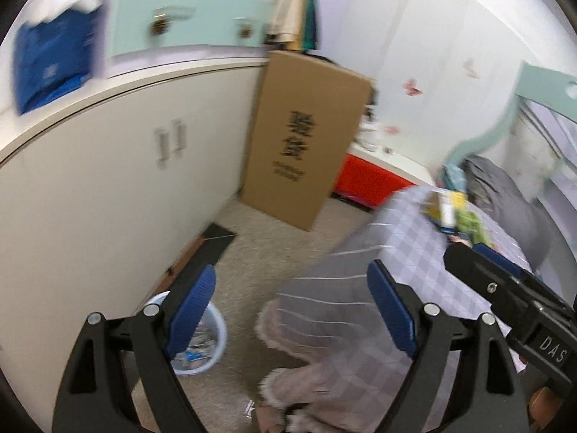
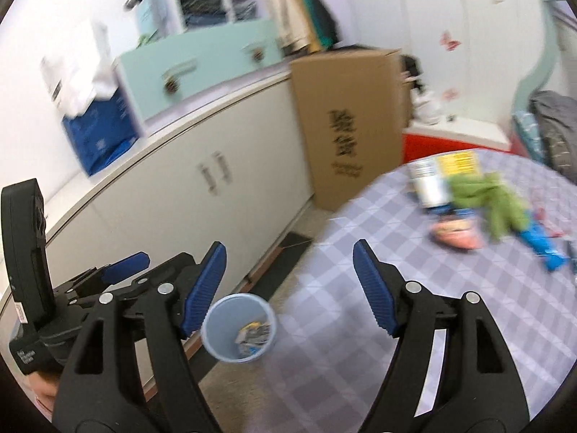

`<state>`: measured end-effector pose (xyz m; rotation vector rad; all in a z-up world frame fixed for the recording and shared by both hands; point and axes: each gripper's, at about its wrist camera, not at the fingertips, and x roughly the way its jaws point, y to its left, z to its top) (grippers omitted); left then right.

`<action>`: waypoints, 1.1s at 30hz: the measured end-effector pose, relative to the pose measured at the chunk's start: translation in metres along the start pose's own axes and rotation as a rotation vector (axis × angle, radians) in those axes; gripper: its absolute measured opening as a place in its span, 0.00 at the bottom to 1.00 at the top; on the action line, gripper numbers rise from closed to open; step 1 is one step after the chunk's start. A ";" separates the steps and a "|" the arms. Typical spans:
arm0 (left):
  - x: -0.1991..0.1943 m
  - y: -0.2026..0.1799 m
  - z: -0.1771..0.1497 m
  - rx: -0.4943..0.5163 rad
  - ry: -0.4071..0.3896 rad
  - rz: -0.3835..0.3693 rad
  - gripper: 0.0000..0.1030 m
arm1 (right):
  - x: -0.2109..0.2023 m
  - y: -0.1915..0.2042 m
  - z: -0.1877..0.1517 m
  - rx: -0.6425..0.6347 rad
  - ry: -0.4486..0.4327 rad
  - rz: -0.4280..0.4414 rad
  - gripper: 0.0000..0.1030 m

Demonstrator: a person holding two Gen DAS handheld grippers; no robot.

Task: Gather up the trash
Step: 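Grasp the cookie wrapper with the left gripper while the right grasps the toothpaste tube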

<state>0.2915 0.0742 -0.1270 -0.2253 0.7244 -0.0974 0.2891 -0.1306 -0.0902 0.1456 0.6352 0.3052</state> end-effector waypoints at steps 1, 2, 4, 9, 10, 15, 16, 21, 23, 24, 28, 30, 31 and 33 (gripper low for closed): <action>0.003 -0.013 0.001 0.012 0.008 -0.016 0.82 | -0.011 -0.017 0.001 0.011 -0.013 -0.027 0.70; 0.006 -0.027 0.003 0.026 0.014 -0.030 0.82 | -0.021 -0.033 0.001 0.022 -0.025 -0.050 0.70; 0.011 -0.059 0.002 0.064 0.022 -0.051 0.82 | -0.037 -0.067 0.001 0.050 -0.035 -0.107 0.70; 0.033 -0.123 -0.005 0.127 0.065 -0.099 0.82 | -0.070 -0.157 -0.008 0.126 -0.032 -0.266 0.70; 0.038 -0.132 -0.007 0.140 0.074 -0.110 0.82 | -0.074 -0.171 -0.011 0.138 -0.027 -0.289 0.70; 0.064 -0.176 -0.015 0.193 0.105 -0.124 0.82 | -0.080 -0.237 -0.033 0.200 0.032 -0.418 0.70; 0.070 -0.183 -0.016 0.199 0.116 -0.134 0.82 | -0.079 -0.245 -0.036 0.208 0.043 -0.425 0.70; 0.099 -0.208 -0.016 0.224 0.146 -0.127 0.82 | -0.070 -0.275 -0.048 0.238 0.096 -0.455 0.70; 0.109 -0.215 -0.013 0.231 0.154 -0.116 0.82 | -0.065 -0.277 -0.047 0.235 0.105 -0.455 0.70; 0.116 -0.219 -0.011 0.237 0.158 -0.107 0.82 | -0.062 -0.279 -0.047 0.231 0.113 -0.459 0.70; 0.136 -0.229 -0.003 0.258 0.157 -0.058 0.82 | -0.056 -0.293 -0.044 0.242 0.130 -0.446 0.70; 0.144 -0.234 0.000 0.270 0.157 -0.046 0.82 | -0.053 -0.294 -0.040 0.240 0.133 -0.446 0.67; 0.148 -0.236 0.001 0.275 0.165 -0.052 0.82 | -0.051 -0.297 -0.040 0.248 0.142 -0.433 0.59; 0.157 -0.240 0.002 0.274 0.193 -0.049 0.82 | -0.049 -0.300 -0.041 0.268 0.162 -0.408 0.53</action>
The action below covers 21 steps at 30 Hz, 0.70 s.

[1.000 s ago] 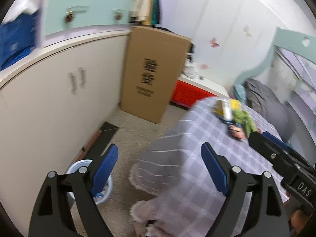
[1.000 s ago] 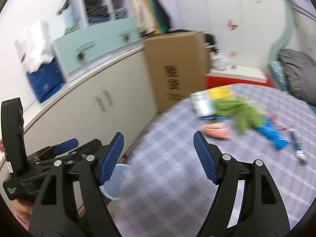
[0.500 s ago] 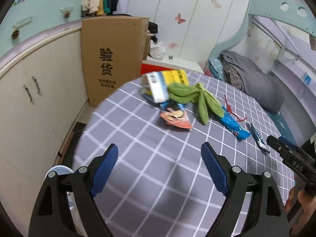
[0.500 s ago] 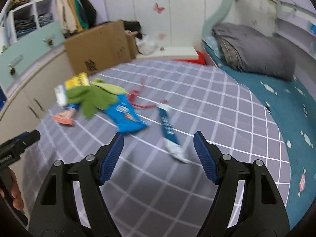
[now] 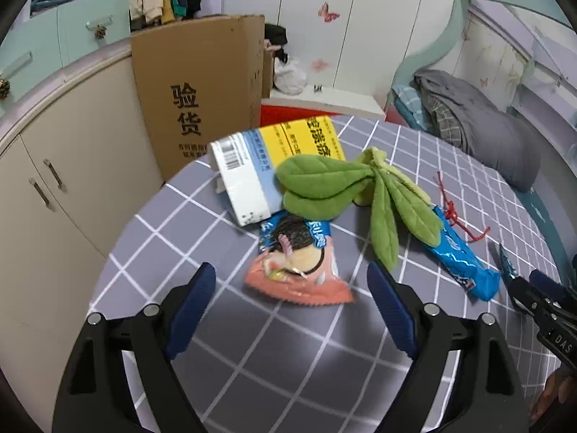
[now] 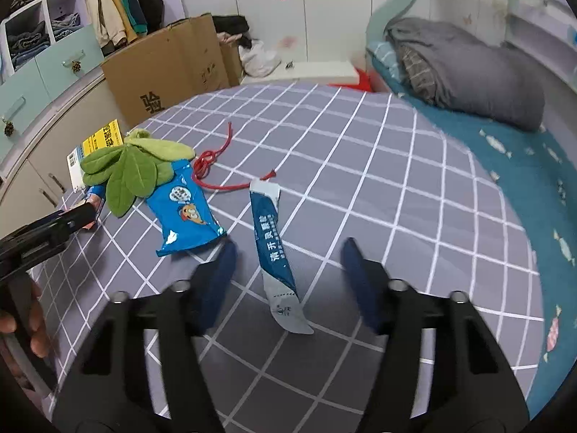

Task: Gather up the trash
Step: 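Grasp the cookie wrapper with the left gripper while the right grasps the toothpaste tube, then carry the cookie wrapper and toothpaste tube toward the wastebasket with both grippers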

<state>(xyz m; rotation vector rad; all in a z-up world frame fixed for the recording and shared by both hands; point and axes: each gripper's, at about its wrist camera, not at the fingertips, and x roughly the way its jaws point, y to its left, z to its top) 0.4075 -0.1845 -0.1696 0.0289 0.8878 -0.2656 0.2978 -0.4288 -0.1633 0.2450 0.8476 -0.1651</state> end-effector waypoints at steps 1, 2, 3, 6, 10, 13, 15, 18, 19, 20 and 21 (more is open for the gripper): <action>0.003 -0.001 0.001 -0.002 0.011 -0.004 0.81 | 0.000 -0.002 0.000 0.006 0.002 0.002 0.50; 0.006 -0.001 0.003 -0.005 0.019 -0.006 0.81 | 0.000 -0.003 0.000 0.011 0.000 -0.001 0.44; 0.007 -0.002 0.004 -0.002 0.021 0.001 0.81 | 0.000 -0.003 0.000 0.013 0.000 -0.002 0.41; 0.007 -0.006 0.006 0.026 0.020 0.029 0.58 | -0.001 -0.003 0.001 0.013 0.001 -0.015 0.30; 0.003 -0.010 0.004 0.054 0.025 0.019 0.43 | -0.001 -0.002 0.001 0.010 0.002 -0.022 0.16; -0.005 -0.006 -0.003 0.051 0.030 -0.027 0.37 | -0.002 -0.001 0.001 0.009 -0.001 -0.016 0.15; -0.014 -0.004 -0.010 0.057 0.028 -0.056 0.33 | -0.006 0.000 0.001 0.004 -0.025 -0.027 0.15; -0.027 0.000 -0.024 0.058 0.037 -0.101 0.32 | -0.014 0.004 -0.004 -0.001 -0.043 -0.027 0.14; -0.031 0.002 -0.028 0.052 0.040 -0.118 0.31 | -0.017 0.004 -0.008 0.005 -0.047 -0.016 0.14; -0.035 0.004 -0.032 0.048 0.043 -0.133 0.31 | -0.020 0.004 -0.011 0.010 -0.051 -0.011 0.14; -0.040 0.006 -0.038 0.046 0.045 -0.147 0.31 | -0.025 0.006 -0.015 0.012 -0.058 -0.007 0.14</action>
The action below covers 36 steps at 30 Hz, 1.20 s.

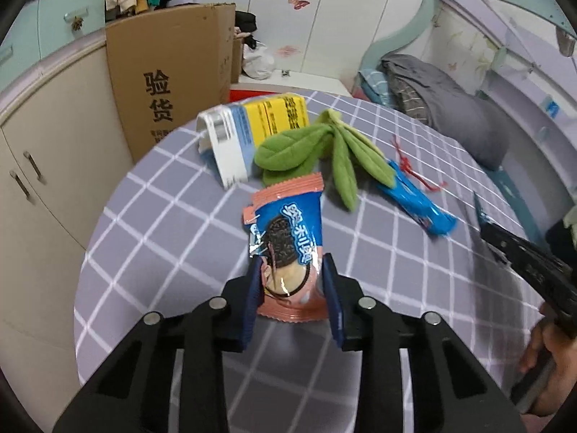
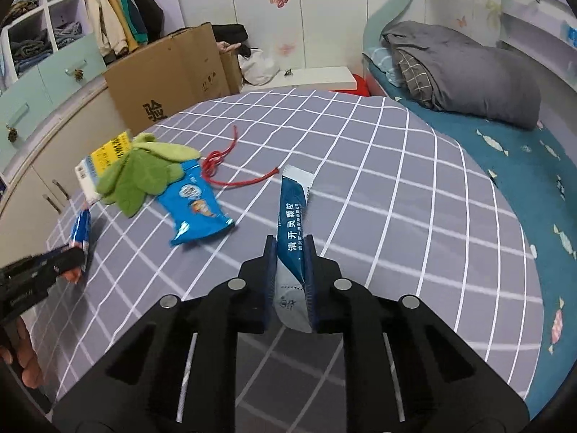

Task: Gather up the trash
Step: 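Carry the cookie wrapper and toothpaste tube toward the wastebasket with both grippers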

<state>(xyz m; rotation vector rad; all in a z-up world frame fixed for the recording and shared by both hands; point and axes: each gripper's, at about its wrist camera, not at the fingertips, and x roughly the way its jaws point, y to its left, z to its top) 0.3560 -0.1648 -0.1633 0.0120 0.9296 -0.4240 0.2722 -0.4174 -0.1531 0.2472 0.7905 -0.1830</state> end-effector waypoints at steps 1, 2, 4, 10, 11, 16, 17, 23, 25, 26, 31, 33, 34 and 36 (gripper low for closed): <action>-0.004 0.001 -0.005 -0.001 -0.001 -0.010 0.31 | -0.004 0.002 -0.002 -0.001 -0.004 0.003 0.14; -0.008 0.002 -0.010 -0.003 -0.001 -0.019 0.30 | -0.007 0.003 -0.005 -0.002 -0.008 0.008 0.14; -0.018 0.004 -0.020 -0.008 -0.011 -0.028 0.30 | -0.018 0.009 -0.009 -0.004 -0.017 0.019 0.14; -0.051 0.021 -0.041 -0.044 -0.051 -0.052 0.30 | -0.042 0.041 -0.015 -0.038 -0.034 0.077 0.14; -0.056 0.025 -0.043 -0.051 -0.057 -0.058 0.30 | -0.045 0.049 -0.016 -0.049 -0.035 0.089 0.14; -0.085 0.055 -0.058 -0.097 -0.091 -0.070 0.30 | -0.056 0.105 -0.019 -0.119 -0.028 0.183 0.15; -0.090 0.062 -0.060 -0.107 -0.097 -0.071 0.30 | -0.057 0.119 -0.021 -0.134 -0.025 0.205 0.15; -0.123 0.127 -0.084 -0.199 -0.137 -0.025 0.30 | -0.058 0.215 -0.037 -0.243 0.013 0.354 0.15; -0.130 0.149 -0.092 -0.235 -0.142 -0.013 0.30 | -0.057 0.244 -0.043 -0.279 0.024 0.390 0.15; -0.133 0.162 -0.097 -0.259 -0.146 -0.006 0.30 | -0.056 0.260 -0.047 -0.297 0.029 0.409 0.15; -0.147 0.229 -0.122 -0.361 -0.153 0.064 0.30 | -0.046 0.340 -0.070 -0.391 0.080 0.501 0.15; -0.148 0.256 -0.132 -0.400 -0.150 0.098 0.30 | -0.037 0.372 -0.081 -0.428 0.103 0.529 0.15; -0.148 0.267 -0.137 -0.416 -0.147 0.112 0.30 | -0.033 0.383 -0.085 -0.440 0.111 0.537 0.15; -0.146 0.290 -0.147 -0.450 -0.137 0.137 0.30 | -0.020 0.414 -0.096 -0.474 0.138 0.554 0.15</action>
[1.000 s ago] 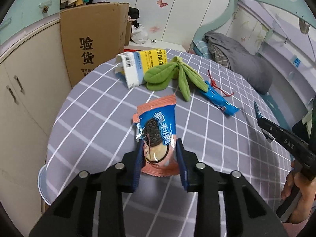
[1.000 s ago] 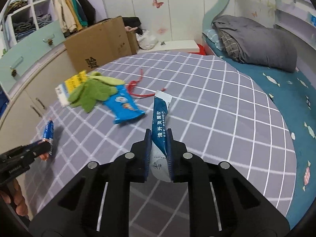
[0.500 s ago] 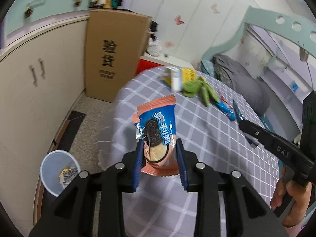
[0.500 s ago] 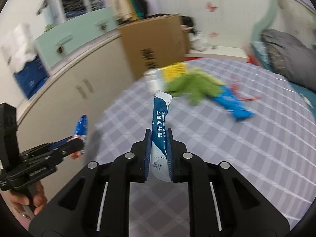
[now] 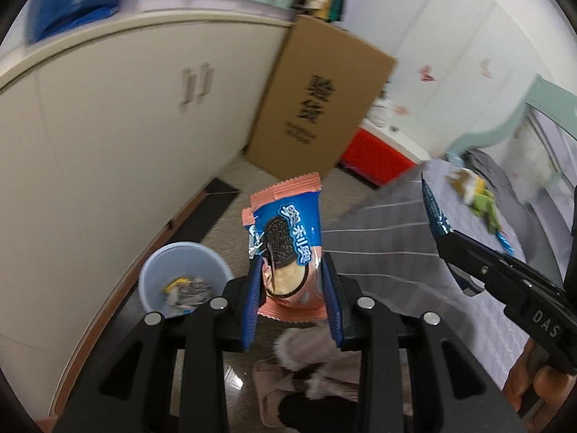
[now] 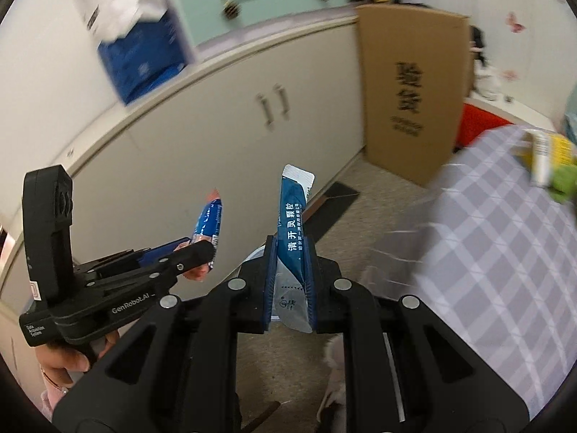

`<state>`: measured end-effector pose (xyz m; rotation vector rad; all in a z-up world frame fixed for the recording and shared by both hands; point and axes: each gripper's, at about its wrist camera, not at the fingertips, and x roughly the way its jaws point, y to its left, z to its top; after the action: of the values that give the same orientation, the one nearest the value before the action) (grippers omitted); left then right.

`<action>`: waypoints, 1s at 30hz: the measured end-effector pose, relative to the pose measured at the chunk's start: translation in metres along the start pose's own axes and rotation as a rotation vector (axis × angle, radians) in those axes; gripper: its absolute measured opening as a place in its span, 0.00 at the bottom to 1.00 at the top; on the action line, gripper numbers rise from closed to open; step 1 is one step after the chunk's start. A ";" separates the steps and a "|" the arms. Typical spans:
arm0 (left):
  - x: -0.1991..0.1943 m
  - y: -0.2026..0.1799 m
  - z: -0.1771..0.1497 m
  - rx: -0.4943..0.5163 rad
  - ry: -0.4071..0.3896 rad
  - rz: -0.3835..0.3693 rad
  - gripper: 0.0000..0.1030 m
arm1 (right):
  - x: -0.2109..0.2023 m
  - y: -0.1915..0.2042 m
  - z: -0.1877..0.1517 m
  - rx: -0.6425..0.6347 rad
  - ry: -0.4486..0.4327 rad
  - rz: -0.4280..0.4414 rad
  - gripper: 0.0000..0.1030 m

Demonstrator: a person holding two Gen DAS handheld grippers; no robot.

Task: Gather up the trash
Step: 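Carry the cookie wrapper and toothpaste tube toward the wastebasket with both grippers, then open both grippers over the wastebasket to drop wrapper and tube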

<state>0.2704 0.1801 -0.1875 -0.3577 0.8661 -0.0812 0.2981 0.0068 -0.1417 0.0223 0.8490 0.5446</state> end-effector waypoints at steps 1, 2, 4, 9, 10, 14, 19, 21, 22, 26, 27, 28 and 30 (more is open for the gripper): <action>0.003 0.012 0.001 -0.015 0.003 0.014 0.30 | 0.011 0.007 0.001 -0.005 0.013 0.011 0.15; 0.005 0.022 0.001 -0.026 0.006 0.029 0.30 | 0.024 0.014 0.003 -0.009 0.027 0.029 0.15; 0.011 0.043 0.002 -0.047 0.006 0.086 0.30 | 0.050 0.029 0.006 -0.026 0.052 0.046 0.15; 0.024 0.090 0.004 -0.104 0.020 0.171 0.30 | 0.115 0.056 0.008 -0.060 0.095 0.096 0.16; 0.026 0.097 0.004 -0.110 0.023 0.188 0.30 | 0.125 0.057 0.008 -0.054 0.099 0.101 0.16; 0.035 0.117 0.005 -0.117 0.028 0.258 0.30 | 0.157 0.055 0.007 -0.038 0.103 0.096 0.42; 0.046 0.129 0.005 -0.137 0.052 0.252 0.30 | 0.173 0.046 -0.001 0.003 0.120 0.100 0.60; 0.052 0.128 0.006 -0.138 0.060 0.243 0.30 | 0.174 0.041 -0.005 0.013 0.135 0.094 0.60; 0.053 0.127 0.006 -0.137 0.063 0.241 0.30 | 0.173 0.039 -0.007 0.017 0.135 0.083 0.60; 0.061 0.126 0.004 -0.134 0.075 0.230 0.30 | 0.169 0.033 -0.009 0.022 0.131 0.063 0.63; 0.063 0.124 0.005 -0.131 0.079 0.226 0.30 | 0.167 0.032 -0.008 0.020 0.128 0.057 0.63; 0.061 0.124 0.001 -0.128 0.080 0.224 0.30 | 0.165 0.031 -0.009 0.017 0.124 0.052 0.63; 0.063 0.119 0.001 -0.120 0.081 0.221 0.30 | 0.160 0.030 -0.009 0.017 0.116 0.047 0.63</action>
<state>0.3031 0.2788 -0.2734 -0.3709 0.9886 0.1627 0.3636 0.1057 -0.2539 0.0262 0.9678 0.5867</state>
